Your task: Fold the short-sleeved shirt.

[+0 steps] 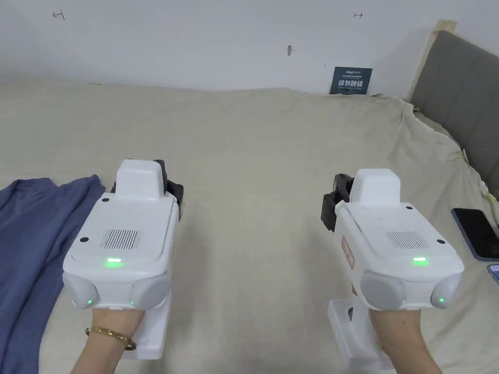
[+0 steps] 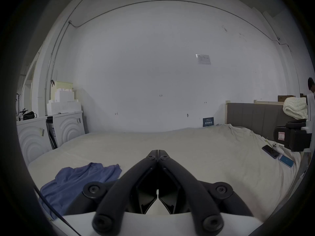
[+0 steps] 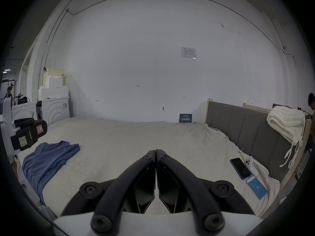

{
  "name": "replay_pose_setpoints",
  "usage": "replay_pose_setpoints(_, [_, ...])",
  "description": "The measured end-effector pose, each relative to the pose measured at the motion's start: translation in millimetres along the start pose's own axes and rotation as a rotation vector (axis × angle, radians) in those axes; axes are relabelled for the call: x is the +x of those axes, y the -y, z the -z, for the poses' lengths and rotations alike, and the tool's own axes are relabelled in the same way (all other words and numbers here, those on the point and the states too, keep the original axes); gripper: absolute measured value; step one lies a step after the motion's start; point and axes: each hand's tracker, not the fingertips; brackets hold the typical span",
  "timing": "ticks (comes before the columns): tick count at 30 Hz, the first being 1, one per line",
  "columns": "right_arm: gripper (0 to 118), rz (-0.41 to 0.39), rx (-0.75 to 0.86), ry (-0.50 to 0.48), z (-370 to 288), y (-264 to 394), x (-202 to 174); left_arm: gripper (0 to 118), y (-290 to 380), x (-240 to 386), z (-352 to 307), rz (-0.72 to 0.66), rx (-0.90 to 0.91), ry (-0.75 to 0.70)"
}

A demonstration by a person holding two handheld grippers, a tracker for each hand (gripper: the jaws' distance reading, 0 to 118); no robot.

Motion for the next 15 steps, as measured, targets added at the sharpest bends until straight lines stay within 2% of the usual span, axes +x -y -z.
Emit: replay_pose_setpoints(15, [0, 0.014, -0.024, -0.002, -3.0, 9.2, 1.4, 0, 9.9, 5.0, -7.2, -0.020, -0.031, 0.009])
